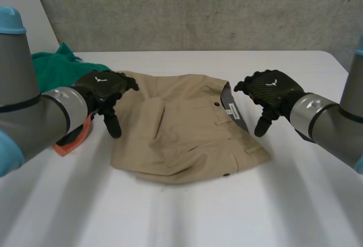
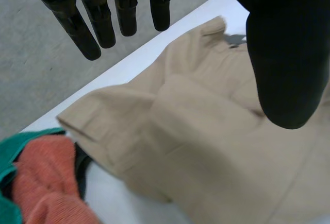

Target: Fold the laundry.

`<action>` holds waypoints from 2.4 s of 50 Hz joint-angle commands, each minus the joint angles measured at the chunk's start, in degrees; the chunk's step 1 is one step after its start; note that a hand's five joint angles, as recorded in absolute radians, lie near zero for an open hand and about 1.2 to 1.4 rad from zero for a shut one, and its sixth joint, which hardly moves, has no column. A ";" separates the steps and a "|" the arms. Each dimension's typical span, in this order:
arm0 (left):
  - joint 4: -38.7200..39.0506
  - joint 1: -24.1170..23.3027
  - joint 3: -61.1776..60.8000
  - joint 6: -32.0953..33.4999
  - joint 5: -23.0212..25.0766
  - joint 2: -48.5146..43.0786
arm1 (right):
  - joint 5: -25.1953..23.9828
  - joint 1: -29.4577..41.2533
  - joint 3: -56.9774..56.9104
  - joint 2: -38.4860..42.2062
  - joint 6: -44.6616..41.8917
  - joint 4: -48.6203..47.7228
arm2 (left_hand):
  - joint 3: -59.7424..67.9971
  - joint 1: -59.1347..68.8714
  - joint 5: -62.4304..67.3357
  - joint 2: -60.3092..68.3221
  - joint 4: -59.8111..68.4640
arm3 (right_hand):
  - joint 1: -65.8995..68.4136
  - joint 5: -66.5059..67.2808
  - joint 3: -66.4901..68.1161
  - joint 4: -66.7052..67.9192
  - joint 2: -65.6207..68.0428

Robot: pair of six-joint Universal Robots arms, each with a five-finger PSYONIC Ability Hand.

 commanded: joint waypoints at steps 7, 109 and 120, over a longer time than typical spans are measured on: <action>-0.67 2.75 -2.82 0.65 -2.80 -6.86 | -5.49 2.88 -20.23 18.13 -10.65 12.16 | 12.07 11.93 12.05 12.07 12.22 | 13.19 14.51 14.00 13.73 13.55; 26.96 -4.10 -11.43 7.94 -0.85 -10.12 | 3.30 1.65 13.68 8.20 -6.79 -20.53 | 54.23 54.08 54.21 54.23 54.37 | 62.17 63.49 62.98 62.71 62.53; 22.63 -3.93 -13.72 7.94 -4.11 -1.86 | 3.83 0.77 13.95 -1.11 -2.23 -13.42 | 19.65 19.50 19.63 19.65 19.79 | 13.04 14.36 13.85 13.58 13.40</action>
